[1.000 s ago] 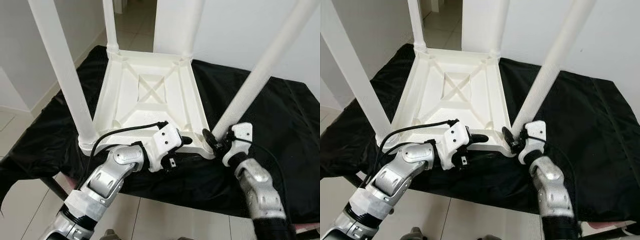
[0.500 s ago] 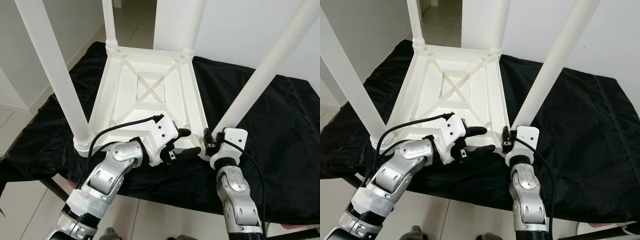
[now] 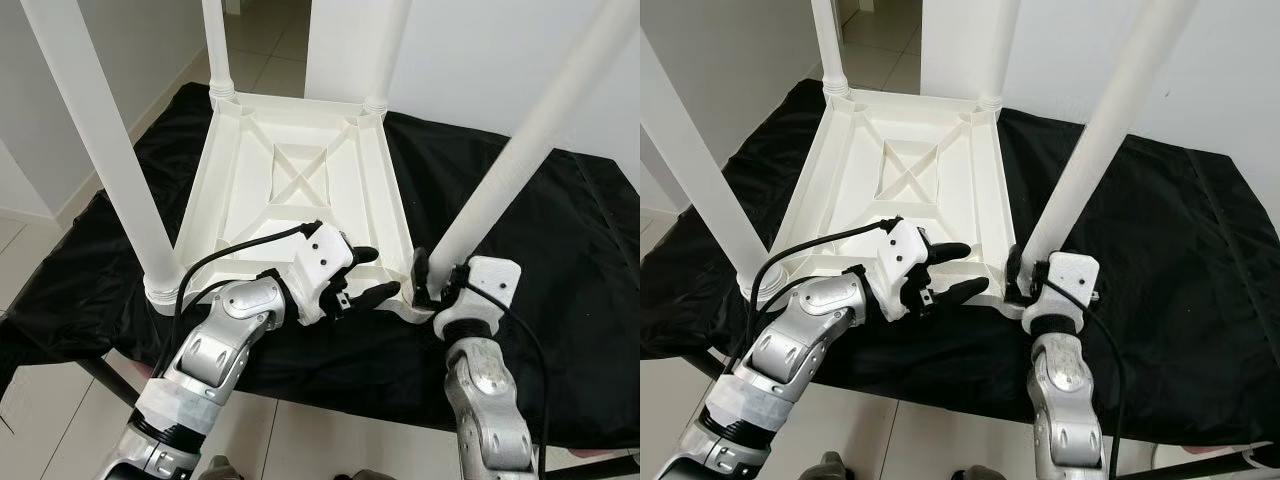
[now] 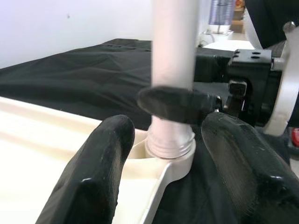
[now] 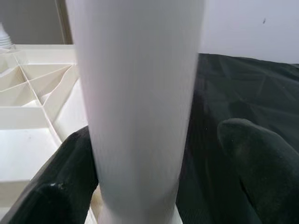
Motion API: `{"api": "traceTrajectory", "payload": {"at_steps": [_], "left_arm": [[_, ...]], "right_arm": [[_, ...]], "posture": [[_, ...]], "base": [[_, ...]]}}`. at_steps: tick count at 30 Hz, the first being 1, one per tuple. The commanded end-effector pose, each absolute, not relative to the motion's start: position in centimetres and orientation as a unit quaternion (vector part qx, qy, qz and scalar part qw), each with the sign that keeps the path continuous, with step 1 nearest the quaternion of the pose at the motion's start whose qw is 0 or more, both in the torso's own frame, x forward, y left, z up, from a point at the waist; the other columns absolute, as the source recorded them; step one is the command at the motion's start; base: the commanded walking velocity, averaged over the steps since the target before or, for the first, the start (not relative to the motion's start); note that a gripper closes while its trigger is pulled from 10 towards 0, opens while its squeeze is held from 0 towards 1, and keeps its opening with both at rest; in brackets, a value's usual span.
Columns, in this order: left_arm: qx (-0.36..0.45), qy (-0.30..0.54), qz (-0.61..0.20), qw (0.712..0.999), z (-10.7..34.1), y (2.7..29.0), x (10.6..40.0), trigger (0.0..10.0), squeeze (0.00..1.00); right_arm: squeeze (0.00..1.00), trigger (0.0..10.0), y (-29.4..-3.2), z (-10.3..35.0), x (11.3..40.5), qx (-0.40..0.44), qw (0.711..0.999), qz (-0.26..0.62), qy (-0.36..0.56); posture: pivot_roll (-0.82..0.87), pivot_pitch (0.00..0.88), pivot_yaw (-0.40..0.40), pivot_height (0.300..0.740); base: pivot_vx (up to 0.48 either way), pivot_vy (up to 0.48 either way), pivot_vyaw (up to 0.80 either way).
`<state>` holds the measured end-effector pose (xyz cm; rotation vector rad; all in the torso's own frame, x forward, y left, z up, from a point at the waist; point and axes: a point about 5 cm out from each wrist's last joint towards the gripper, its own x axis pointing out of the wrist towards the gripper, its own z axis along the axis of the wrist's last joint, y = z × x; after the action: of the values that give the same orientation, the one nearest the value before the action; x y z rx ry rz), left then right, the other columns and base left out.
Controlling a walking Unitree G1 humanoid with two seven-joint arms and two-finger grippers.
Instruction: Building children table
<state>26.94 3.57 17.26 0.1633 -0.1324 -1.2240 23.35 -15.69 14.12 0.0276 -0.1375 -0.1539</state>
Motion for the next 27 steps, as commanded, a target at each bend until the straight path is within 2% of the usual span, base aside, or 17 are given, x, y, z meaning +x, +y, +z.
{"api": "traceTrajectory", "payload": {"at_steps": [1, 5, 7, 10, 11, 12, 16, 17, 22, 27], "left_arm": [[0.071, -0.067, -0.511, 0.854, 17.4, 4.0, 27.8, 10.0, 0.0], [0.071, -0.068, -0.509, 0.855, 17.5, 4.1, 27.9, 10.0, 0.0], [0.054, -0.071, -0.5, 0.862, 17.8, 4.4, 28.2, 10.0, 0.0], [0.054, -0.071, -0.5, 0.862, 17.8, 4.4, 28.2, 10.0, 0.0], [0.043, -0.074, -0.491, 0.867, 18.1, 4.7, 28.4, 10.0, 0.0], [0.038, -0.077, -0.486, 0.87, 18.2, 4.8, 28.6, 10.0, 0.0], [0.036, -0.079, -0.482, 0.872, 18.3, 4.9, 28.7, 10.0, 0.0], [0.027, -0.081, -0.474, 0.876, 18.6, 5.2, 29.1, 10.0, 0.0], [0.006, -0.091, -0.453, 0.887, 19.6, 6.2, 30.0, 10.0, 0.0], [0.008, -0.093, -0.451, 0.888, 19.8, 6.4, 30.1, 10.0, 0.0]], "right_arm": [[0.0, 10.0, -15.9, 14.2, 22.4, 0.017, 0.993, -0.083, -0.079], [0.0, 10.0, -16.1, 14.1, 21.7, 0.011, 0.994, -0.078, -0.08], [0.0, 10.0, -16.3, 13.9, 20.2, 0.004, 0.995, -0.067, -0.075], [0.0, 10.0, -16.3, 13.9, 20.2, 0.004, 0.995, -0.067, -0.075], [0.0, 10.0, -16.4, 13.5, 19.0, -0.002, 0.997, -0.05, -0.065], [0.0, 7.5, -16.5, 13.2, 18.3, -0.006, 0.998, -0.041, -0.056], [0.0, 7.5, -16.5, 13.0, 17.9, -0.008, 0.998, -0.035, -0.05], [0.0, 0.0, -16.2, 12.7, 17.7, -0.004, 0.999, -0.01, -0.043], [0.0, 0.0, -14.7, 12.3, 18.3, 0.006, 0.998, 0.061, -0.033], [0.0, 0.0, -14.2, 12.2, 18.8, 0.012, 0.996, 0.079, -0.029]], "posture": [[0.04, 0.04, -0.071, 0.74], [0.04, 0.047, -0.069, 0.74], [0.03, 0.05, -0.068, 0.74], [0.03, 0.05, -0.068, 0.74], [0.02, 0.054, -0.066, 0.74], [0.02, 0.055, -0.063, 0.74], [0.02, 0.055, -0.063, 0.74], [0.02, 0.056, -0.062, 0.74], [0.02, 0.049, -0.057, 0.74], [0.03, 0.05, -0.059, 0.74]], "base": [[0.0, 0.0, 0.0], [0.0, 0.0, 0.0], [0.0, 0.0, 0.0], [0.0, 0.0, 0.0], [0.0, 0.0, 0.0], [0.0, 0.0, 0.0], [0.0, 0.0, 0.0], [0.0, 0.0, 0.0], [0.0, 0.0, 0.0], [0.0, 0.0, 0.0]]}}
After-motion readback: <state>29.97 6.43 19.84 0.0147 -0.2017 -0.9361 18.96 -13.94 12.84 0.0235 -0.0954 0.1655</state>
